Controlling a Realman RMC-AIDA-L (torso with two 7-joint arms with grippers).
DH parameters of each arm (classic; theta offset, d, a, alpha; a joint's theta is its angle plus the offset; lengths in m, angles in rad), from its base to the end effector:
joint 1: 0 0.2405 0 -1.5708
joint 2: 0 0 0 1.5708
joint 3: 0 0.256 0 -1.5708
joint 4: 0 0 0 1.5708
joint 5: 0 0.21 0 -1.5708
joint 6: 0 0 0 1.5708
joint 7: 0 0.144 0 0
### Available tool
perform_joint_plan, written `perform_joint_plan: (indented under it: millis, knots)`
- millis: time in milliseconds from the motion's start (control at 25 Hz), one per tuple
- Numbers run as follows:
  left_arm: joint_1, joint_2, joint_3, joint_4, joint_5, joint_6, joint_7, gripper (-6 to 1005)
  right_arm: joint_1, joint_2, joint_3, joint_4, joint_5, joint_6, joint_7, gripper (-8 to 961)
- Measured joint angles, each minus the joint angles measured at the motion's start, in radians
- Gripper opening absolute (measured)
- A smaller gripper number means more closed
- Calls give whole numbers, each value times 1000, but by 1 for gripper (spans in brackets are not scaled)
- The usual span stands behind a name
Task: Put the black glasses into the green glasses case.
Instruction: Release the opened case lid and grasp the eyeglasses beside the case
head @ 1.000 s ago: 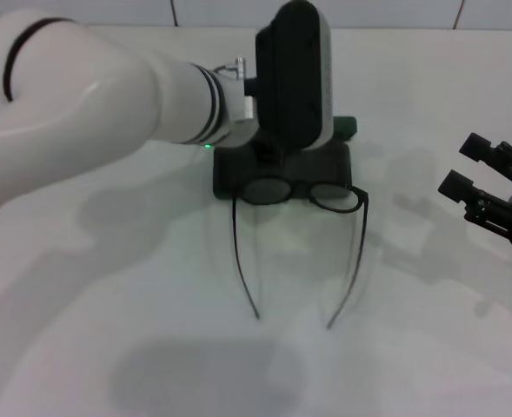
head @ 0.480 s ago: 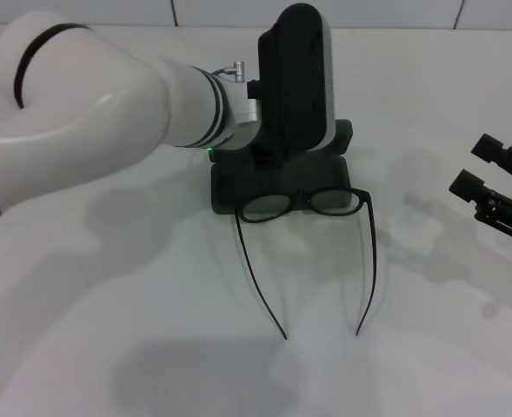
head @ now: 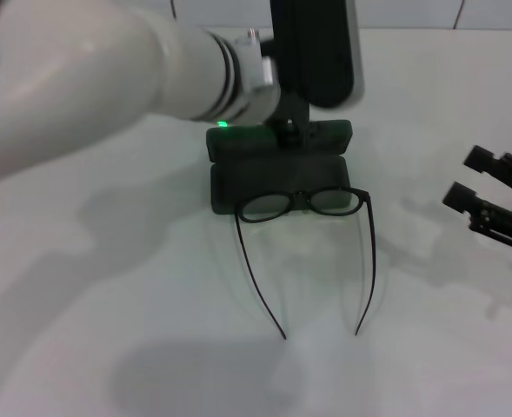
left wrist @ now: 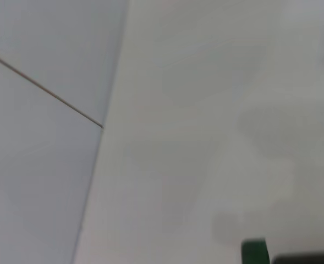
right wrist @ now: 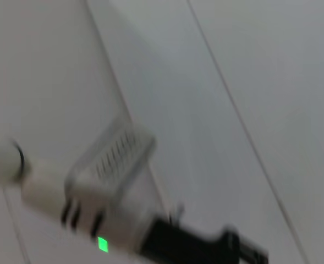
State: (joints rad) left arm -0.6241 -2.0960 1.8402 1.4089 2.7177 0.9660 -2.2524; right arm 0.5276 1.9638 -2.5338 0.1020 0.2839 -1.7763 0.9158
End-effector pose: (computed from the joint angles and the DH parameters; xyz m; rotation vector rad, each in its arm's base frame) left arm -0.0943 0.3734 -0.0678 -2.5252 0.2935 0.3835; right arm 0.2849 0.2803 0.0011 -2.4053 0.6127 1.2622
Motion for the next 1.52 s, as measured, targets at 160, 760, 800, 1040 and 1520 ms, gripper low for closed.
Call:
perform_joint_plan:
  millis: [160,760,800,1040,1520]
  knots:
    - [96,1,-80,238,-49,70,-64,452,89,-42,-3,1,-83,53,53,825]
    - [520,5,-417,198,-1079,106,367,431,640,-69,-261,103,-444,291,514,677]
    - [557,5,-449,120,-1142,153,435,426,670,-53,-283,114,-463,315,532,678]
    - [568,5,-550,-117,-1224,303,584,232,845,46,-289,144,-670,441,591,682]
    - [495,9,-799,-621,-1320,625,957,202,960,65,-288,-56,-913,678,721,638]
